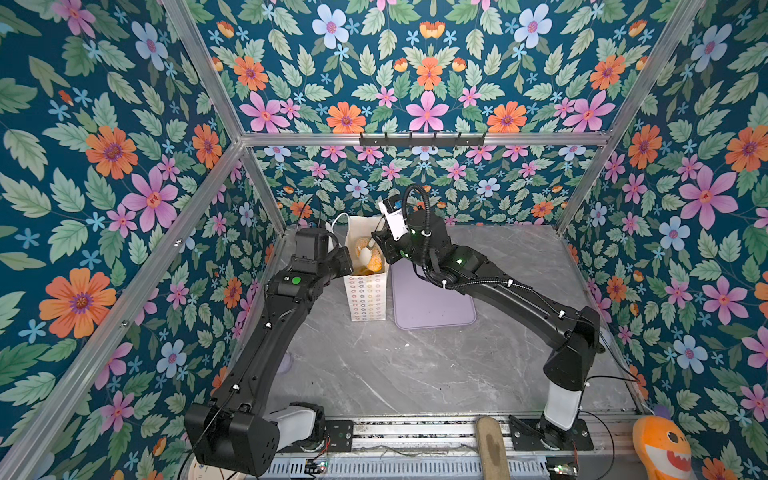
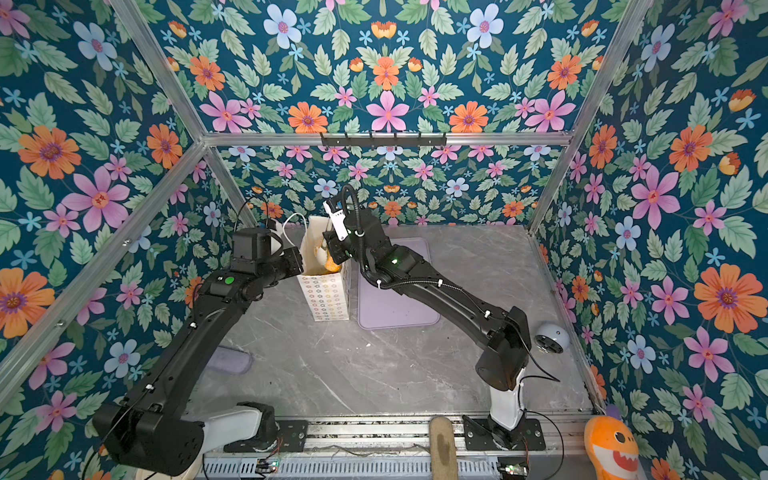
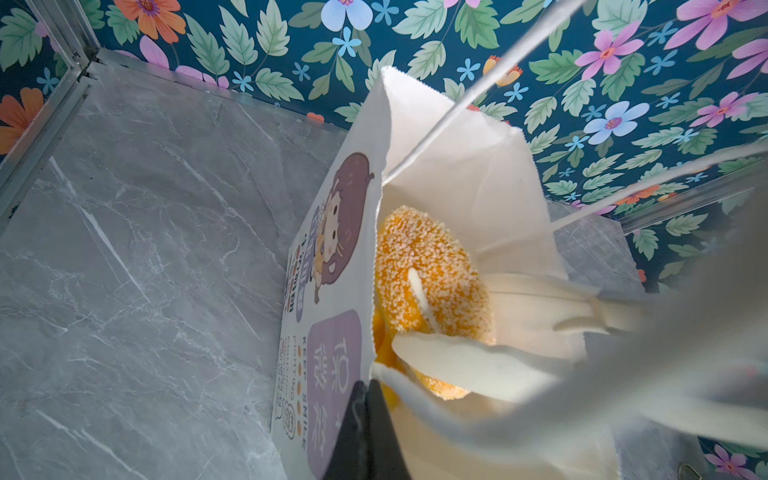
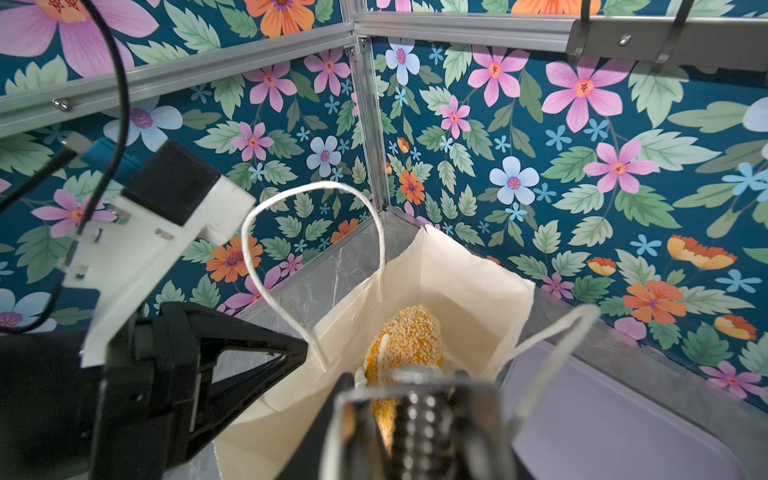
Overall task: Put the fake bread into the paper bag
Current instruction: 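Lower the sugar-topped bun into the bag beside the left gripper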
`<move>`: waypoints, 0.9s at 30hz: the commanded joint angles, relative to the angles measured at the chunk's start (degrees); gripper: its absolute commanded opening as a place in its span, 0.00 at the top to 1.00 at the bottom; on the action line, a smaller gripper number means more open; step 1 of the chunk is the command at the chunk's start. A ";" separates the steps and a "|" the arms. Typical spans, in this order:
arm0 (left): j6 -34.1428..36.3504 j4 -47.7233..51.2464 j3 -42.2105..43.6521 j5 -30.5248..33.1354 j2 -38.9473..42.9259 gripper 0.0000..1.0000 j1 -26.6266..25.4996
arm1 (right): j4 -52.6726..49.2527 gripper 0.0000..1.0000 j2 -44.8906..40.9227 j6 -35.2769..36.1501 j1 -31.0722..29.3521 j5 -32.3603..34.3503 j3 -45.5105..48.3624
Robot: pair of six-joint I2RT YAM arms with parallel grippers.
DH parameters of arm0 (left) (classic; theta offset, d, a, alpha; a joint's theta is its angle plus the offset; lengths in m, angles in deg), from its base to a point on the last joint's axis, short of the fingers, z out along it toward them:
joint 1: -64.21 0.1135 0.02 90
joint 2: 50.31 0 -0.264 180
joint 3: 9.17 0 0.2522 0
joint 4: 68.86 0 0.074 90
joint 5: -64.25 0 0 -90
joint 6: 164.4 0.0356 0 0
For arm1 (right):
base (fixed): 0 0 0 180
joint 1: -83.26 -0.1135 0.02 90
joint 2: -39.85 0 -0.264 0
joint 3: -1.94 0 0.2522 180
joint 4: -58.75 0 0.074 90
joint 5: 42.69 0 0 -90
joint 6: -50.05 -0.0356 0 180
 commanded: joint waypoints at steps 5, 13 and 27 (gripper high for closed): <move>-0.46 -1.04 0.25 0.07 0.47 1.00 0.07 | -0.91 0.62 2.87 1.73 -0.71 1.91 -3.31; -0.38 -0.95 0.23 0.14 0.47 1.00 0.12 | -1.69 0.56 3.65 2.11 -0.98 1.27 -4.85; -0.29 -0.86 -0.39 -0.09 0.14 1.00 0.02 | -2.44 0.51 -0.20 3.66 -1.09 -2.25 -7.65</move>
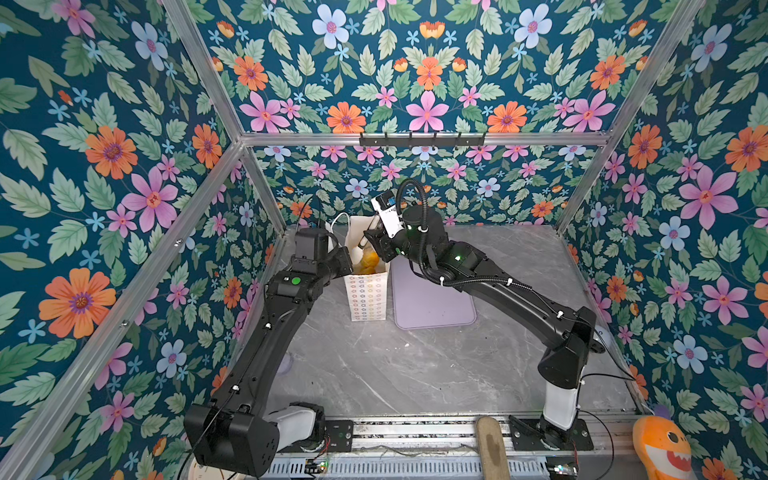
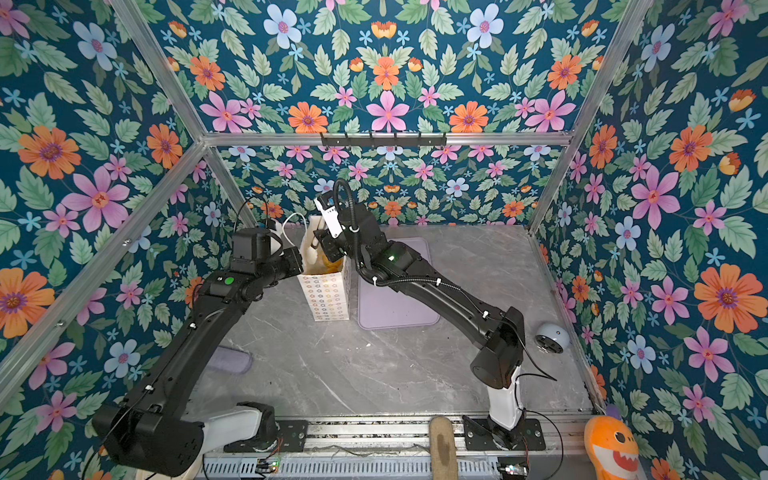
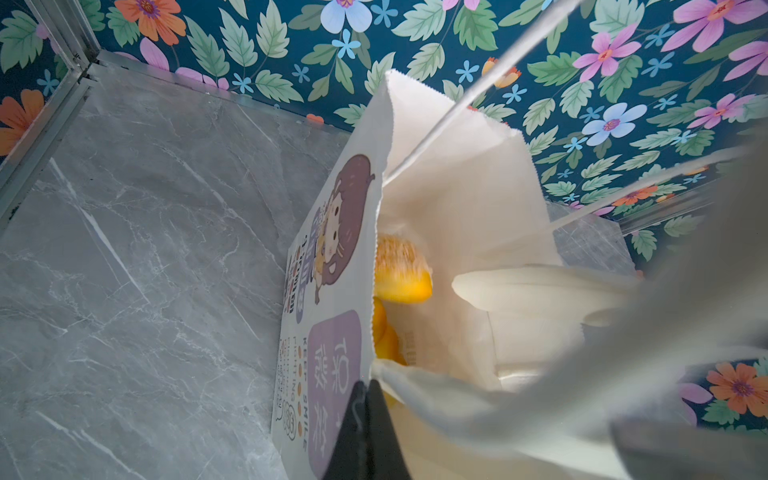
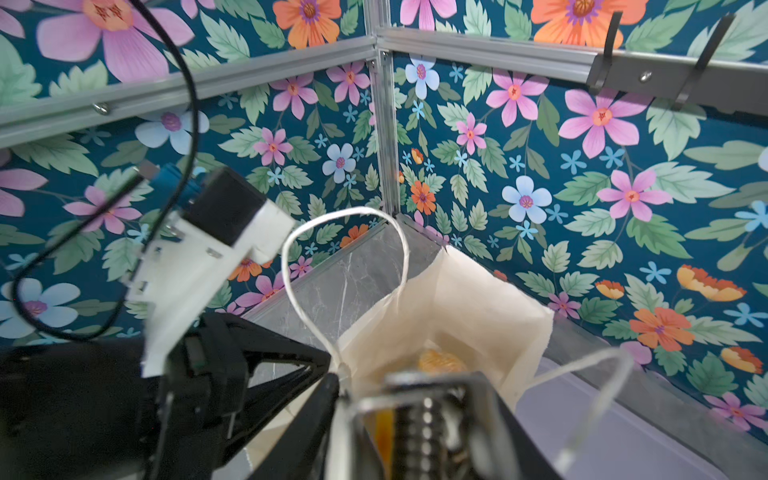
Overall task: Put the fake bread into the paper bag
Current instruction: 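Lower the sugar-topped bun into the bag beside the left gripper, then open the tongs to release the bun and raise them out of the bag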
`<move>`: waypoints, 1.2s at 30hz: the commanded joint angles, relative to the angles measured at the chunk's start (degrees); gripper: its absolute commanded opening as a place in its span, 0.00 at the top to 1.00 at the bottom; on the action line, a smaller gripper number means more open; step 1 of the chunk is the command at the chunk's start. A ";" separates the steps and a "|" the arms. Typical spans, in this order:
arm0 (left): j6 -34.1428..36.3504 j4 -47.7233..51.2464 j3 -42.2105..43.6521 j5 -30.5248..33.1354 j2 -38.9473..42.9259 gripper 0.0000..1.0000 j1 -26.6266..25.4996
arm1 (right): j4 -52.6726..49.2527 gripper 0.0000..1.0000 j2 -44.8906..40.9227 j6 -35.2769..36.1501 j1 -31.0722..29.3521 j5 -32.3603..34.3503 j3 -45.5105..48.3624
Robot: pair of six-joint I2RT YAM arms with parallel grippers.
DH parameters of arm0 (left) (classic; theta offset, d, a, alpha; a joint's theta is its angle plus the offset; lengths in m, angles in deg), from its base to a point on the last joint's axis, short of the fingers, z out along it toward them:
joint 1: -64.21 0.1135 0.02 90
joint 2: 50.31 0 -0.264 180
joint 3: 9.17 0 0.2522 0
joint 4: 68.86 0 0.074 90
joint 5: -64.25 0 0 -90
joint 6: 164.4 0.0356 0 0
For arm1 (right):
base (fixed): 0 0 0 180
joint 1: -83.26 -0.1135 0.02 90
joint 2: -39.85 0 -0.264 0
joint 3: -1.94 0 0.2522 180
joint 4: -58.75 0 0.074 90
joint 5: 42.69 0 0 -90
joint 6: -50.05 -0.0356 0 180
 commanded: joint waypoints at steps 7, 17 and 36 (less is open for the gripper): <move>-0.20 -0.91 -0.99 -0.45 -0.12 1.00 0.08 | 1.93 0.52 -5.61 1.52 -0.21 -3.75 -0.21; -0.20 -1.08 -1.12 -0.59 -0.47 1.00 0.08 | 4.96 0.55 -15.06 3.98 -0.35 -3.38 4.90; -1.21 -3.14 -2.49 -5.29 0.49 0.69 0.08 | 6.50 0.55 -31.72 8.64 1.17 5.03 19.42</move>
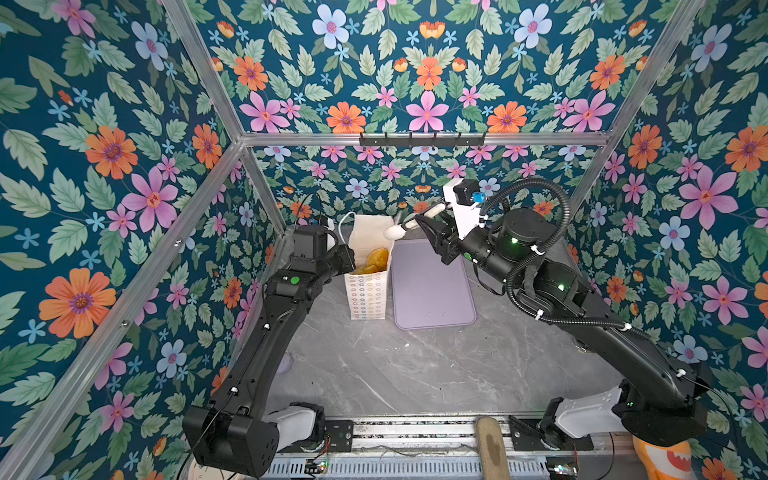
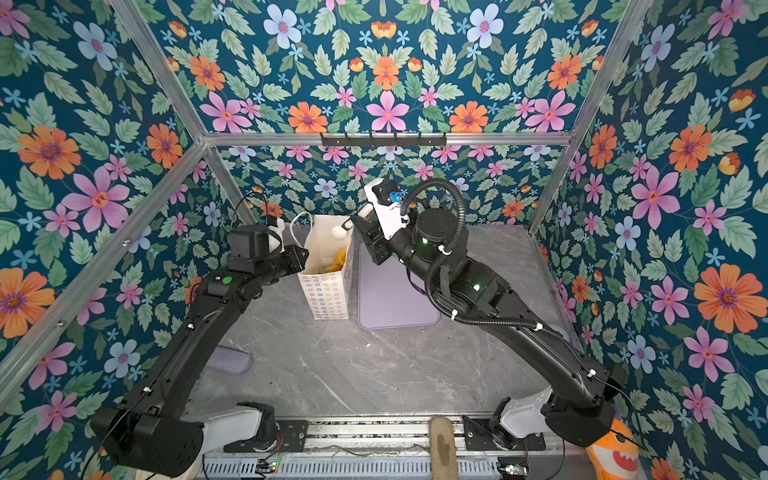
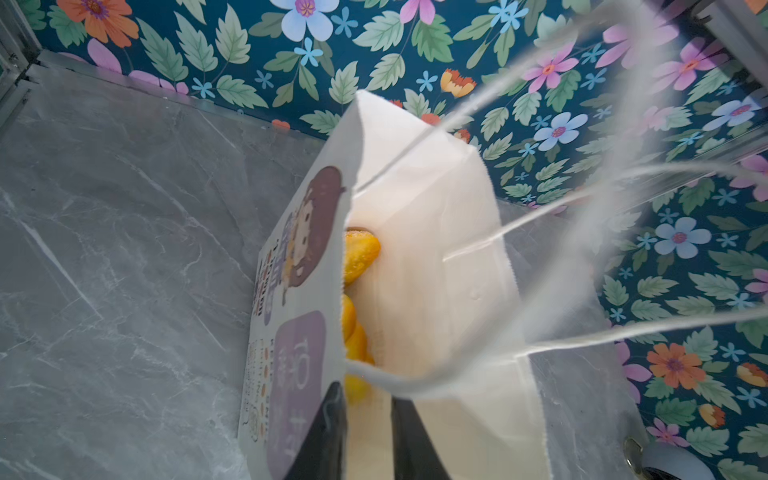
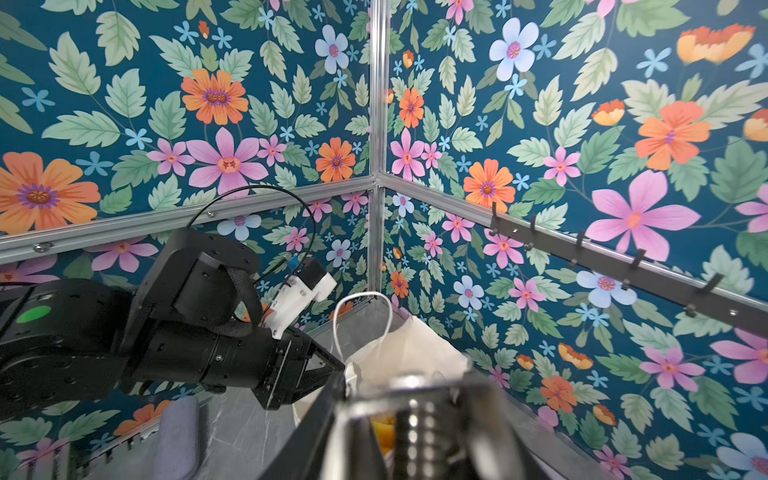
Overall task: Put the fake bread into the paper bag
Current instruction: 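Open the tongs to release the bun and raise them out of the bag, then move the tongs away from the bag while the left gripper releases the bag rim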
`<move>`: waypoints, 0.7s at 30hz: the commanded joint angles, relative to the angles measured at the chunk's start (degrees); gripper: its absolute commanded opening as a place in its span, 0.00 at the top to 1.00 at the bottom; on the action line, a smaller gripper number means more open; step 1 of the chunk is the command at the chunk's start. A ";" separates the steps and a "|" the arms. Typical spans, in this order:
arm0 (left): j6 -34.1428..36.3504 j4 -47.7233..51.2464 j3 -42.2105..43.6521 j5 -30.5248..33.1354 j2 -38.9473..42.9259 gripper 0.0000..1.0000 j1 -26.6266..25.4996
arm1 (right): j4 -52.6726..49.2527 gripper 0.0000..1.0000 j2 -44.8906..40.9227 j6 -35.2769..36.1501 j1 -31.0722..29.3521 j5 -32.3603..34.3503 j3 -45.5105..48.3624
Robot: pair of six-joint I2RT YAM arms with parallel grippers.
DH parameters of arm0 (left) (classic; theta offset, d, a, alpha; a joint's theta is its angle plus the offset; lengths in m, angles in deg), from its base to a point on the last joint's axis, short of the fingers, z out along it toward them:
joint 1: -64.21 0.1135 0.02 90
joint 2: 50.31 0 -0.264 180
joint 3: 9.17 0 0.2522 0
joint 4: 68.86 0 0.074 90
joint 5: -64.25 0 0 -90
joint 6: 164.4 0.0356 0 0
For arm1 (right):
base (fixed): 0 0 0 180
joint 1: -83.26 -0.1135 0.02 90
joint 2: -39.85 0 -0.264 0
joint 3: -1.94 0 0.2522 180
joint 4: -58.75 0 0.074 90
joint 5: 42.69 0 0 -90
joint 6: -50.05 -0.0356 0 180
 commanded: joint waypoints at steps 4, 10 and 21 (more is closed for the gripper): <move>-0.47 -2.22 -0.94 -1.27 0.95 0.58 0.05 | 0.20 0.55 -3.32 2.56 1.39 5.48 2.59; -0.10 -1.38 -2.84 -0.08 1.56 0.50 0.17 | -2.25 0.56 -5.56 2.47 3.40 7.12 5.74; 2.77 3.32 -9.00 6.37 2.51 0.45 0.16 | -12.44 0.55 -11.85 1.77 9.34 9.69 11.49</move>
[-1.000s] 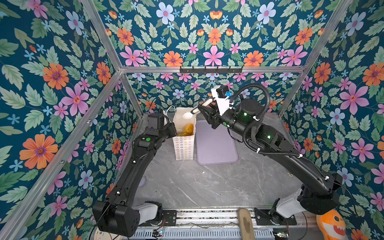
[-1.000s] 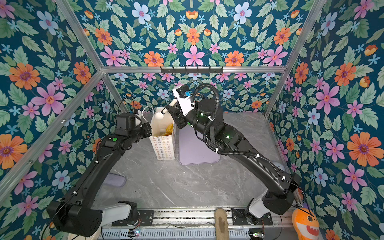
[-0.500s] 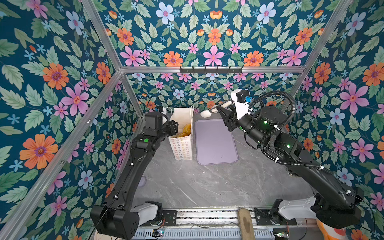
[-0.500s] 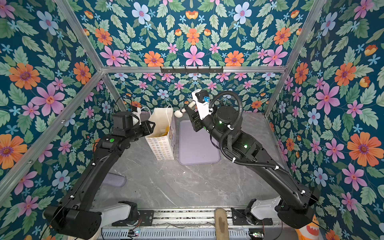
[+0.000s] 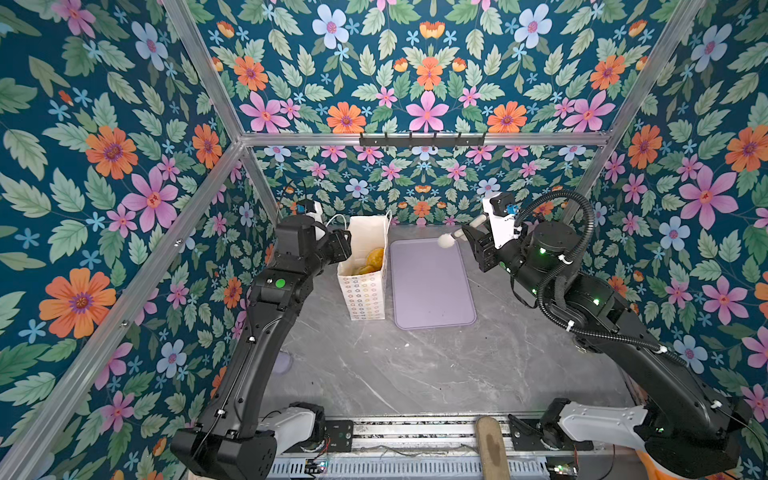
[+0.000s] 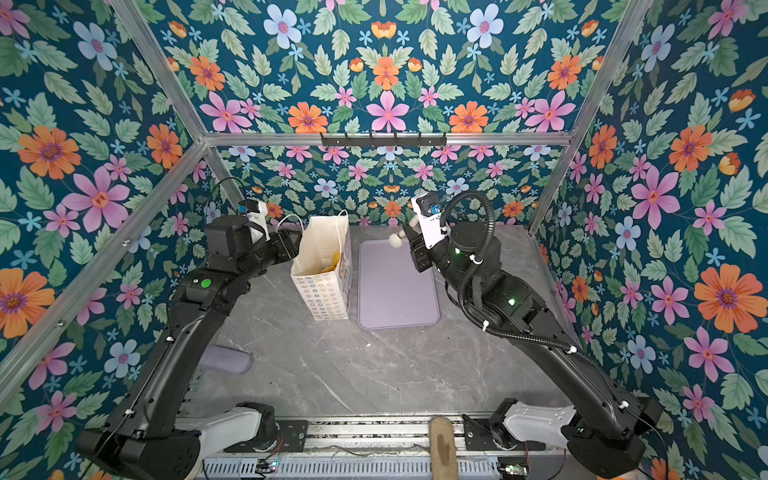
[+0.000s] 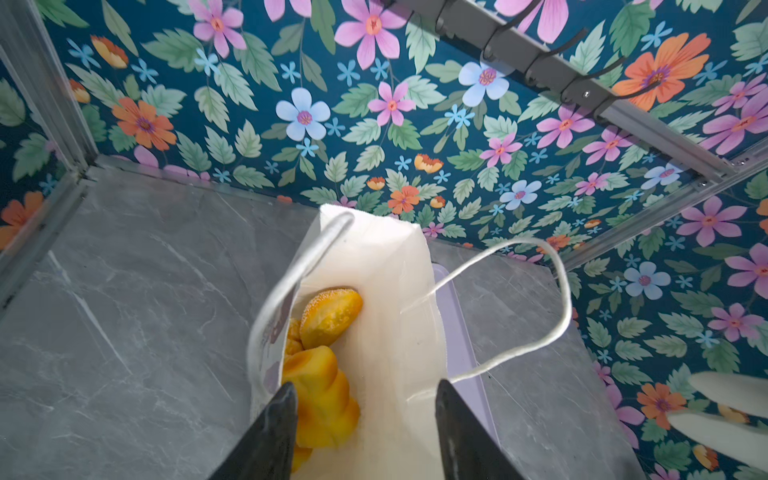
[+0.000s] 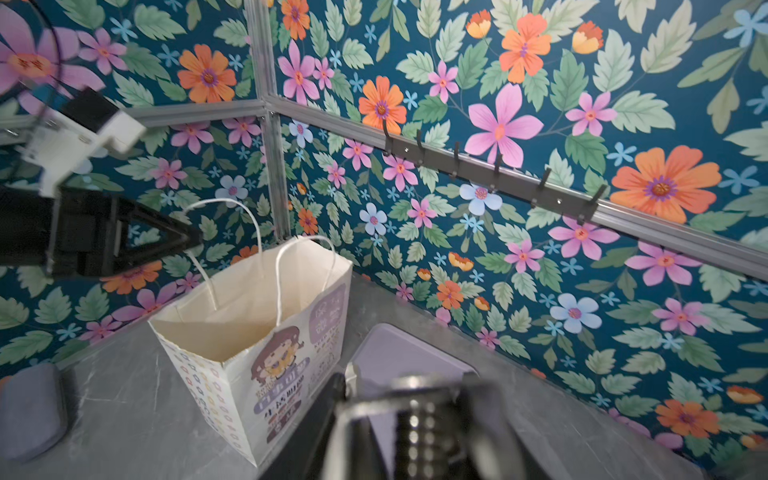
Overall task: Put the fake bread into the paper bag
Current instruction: 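Move the tongs away from the bag while the left gripper releases the bag rim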
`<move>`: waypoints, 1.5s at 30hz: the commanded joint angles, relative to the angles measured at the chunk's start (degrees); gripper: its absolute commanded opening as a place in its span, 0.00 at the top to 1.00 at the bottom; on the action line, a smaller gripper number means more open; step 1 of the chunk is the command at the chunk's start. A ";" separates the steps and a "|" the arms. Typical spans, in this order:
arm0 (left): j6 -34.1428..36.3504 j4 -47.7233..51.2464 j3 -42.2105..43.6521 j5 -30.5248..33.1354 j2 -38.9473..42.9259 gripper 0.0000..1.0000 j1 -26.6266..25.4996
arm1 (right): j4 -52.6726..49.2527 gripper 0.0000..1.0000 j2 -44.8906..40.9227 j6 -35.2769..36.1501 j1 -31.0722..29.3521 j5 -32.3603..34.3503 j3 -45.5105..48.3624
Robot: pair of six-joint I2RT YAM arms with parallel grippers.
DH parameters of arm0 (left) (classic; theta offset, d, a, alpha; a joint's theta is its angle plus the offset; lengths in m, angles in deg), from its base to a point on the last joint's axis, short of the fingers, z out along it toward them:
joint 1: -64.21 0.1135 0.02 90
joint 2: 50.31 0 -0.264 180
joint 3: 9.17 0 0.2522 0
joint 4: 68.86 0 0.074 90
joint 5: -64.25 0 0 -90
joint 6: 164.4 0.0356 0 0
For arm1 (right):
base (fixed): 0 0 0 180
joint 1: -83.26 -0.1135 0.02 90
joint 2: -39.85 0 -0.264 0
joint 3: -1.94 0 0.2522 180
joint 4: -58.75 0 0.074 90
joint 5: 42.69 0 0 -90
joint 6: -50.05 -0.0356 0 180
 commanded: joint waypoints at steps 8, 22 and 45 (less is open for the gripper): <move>2.26 0.63 -1.64 3.52 1.26 0.44 0.07 | -8.78 0.56 -2.69 -2.41 7.72 -2.92 8.27; 1.23 0.51 -0.20 -1.85 1.98 0.43 0.01 | -32.09 0.57 1.87 -6.36 17.53 -9.38 5.40; 2.87 0.55 3.48 0.48 8.31 0.35 0.00 | -46.39 0.59 32.63 -0.82 29.50 -19.90 -4.87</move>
